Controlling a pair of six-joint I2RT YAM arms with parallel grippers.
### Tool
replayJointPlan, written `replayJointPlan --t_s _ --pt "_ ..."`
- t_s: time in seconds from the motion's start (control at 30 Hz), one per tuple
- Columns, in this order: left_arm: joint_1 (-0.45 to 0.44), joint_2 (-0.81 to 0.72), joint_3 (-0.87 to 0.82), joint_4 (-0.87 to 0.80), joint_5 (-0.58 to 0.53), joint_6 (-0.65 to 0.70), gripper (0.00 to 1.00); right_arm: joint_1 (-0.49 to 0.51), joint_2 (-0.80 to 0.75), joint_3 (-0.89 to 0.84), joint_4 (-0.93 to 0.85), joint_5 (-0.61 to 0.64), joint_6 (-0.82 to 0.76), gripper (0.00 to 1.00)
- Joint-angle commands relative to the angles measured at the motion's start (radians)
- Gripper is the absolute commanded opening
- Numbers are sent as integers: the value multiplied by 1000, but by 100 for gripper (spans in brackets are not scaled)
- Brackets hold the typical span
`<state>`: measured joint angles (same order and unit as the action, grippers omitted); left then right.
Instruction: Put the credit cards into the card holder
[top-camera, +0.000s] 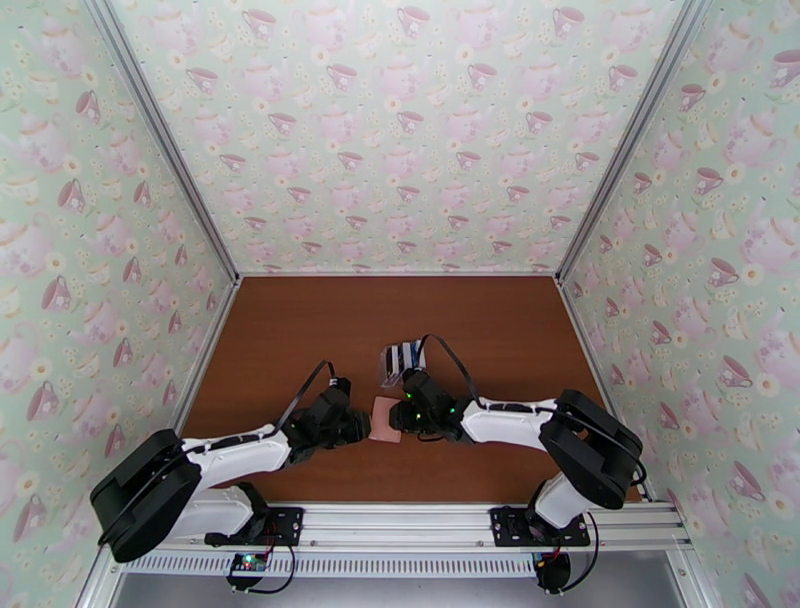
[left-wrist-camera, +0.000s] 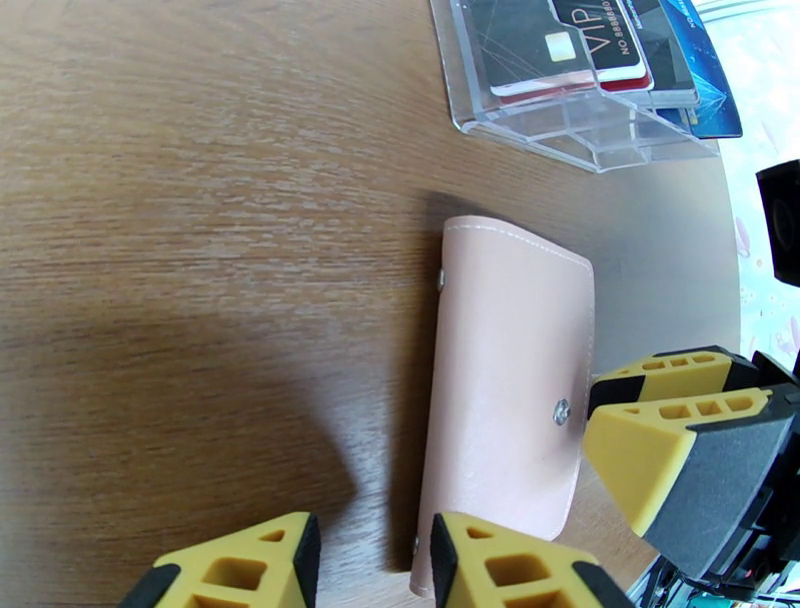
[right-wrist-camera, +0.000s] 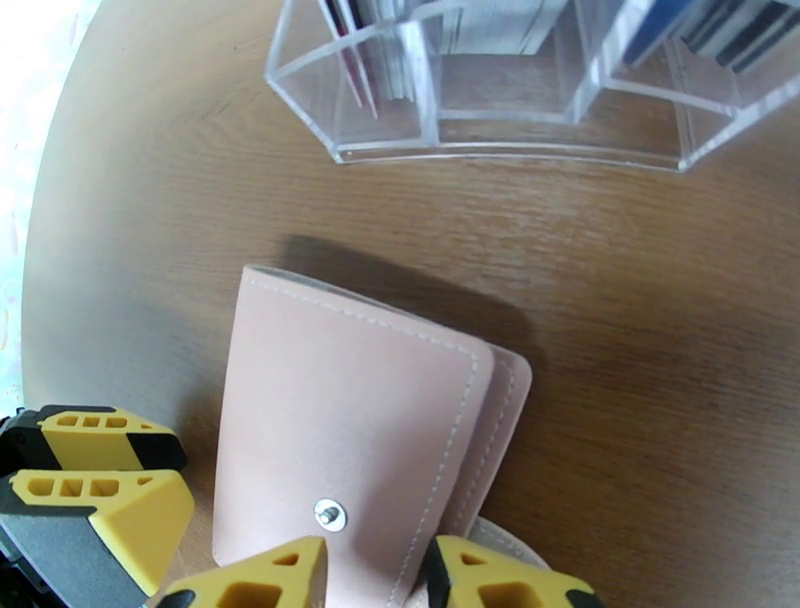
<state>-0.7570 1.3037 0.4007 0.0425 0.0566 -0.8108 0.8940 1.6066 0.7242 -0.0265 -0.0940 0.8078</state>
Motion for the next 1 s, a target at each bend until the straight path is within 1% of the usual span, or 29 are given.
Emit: replayJointPlan --t_s 0.0,0.4,0.77,0.97 --pt "-7 5 -11 7 15 9 38 -5 12 -11 10 -9 14 33" --pt "-7 1 -11 5 14 6 38 -15 24 -13 0 -4 54 32" --pt "-12 20 -9 19 20 5 38 -15 42 -7 35 -42 68 33" --pt "-12 32 -11 24 22 5 37 -15 56 -2 36 -43 70 33"
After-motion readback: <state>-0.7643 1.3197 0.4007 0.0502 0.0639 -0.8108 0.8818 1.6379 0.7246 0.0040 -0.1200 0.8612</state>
